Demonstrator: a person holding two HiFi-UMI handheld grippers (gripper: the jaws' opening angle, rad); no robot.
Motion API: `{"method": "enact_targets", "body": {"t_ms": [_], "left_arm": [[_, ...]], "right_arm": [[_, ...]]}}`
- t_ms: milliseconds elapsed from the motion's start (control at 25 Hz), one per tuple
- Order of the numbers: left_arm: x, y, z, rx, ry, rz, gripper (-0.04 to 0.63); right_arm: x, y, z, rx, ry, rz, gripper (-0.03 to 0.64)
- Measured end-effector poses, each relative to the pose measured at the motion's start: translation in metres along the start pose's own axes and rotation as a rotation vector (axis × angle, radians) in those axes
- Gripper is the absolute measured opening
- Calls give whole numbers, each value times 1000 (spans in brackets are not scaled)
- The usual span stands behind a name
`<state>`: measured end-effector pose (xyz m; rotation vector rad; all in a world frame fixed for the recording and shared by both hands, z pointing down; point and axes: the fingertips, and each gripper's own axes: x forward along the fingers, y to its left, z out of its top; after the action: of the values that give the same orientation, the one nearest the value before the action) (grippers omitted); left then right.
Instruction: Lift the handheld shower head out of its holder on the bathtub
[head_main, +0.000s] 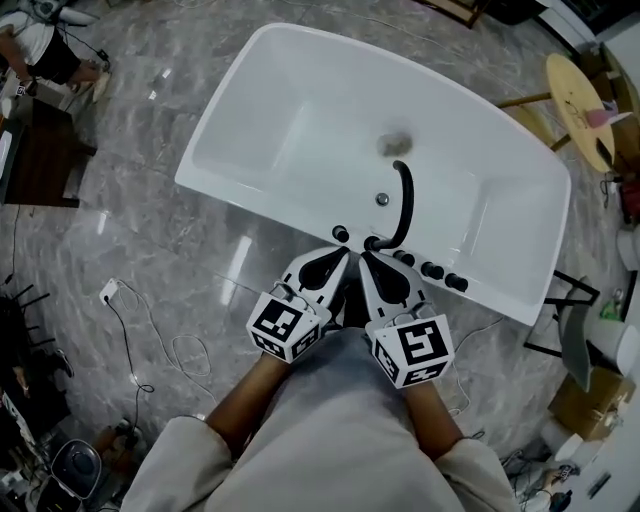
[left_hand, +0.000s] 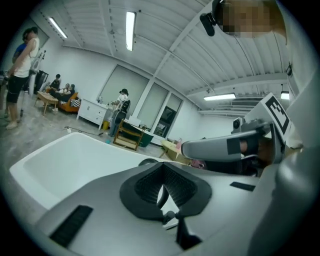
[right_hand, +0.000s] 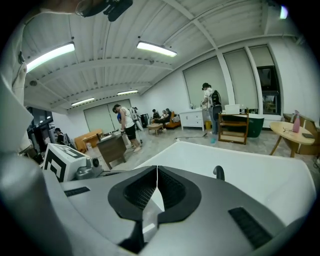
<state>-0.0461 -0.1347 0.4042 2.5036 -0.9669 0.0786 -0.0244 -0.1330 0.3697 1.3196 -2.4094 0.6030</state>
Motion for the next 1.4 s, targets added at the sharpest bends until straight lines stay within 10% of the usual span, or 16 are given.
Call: {"method": "enact_targets", "body": {"t_ms": [1400], "left_arm": [[63, 82, -196, -77, 352, 233, 232]], "right_arm": [[19, 13, -98, 152, 233, 80, 18]]}}
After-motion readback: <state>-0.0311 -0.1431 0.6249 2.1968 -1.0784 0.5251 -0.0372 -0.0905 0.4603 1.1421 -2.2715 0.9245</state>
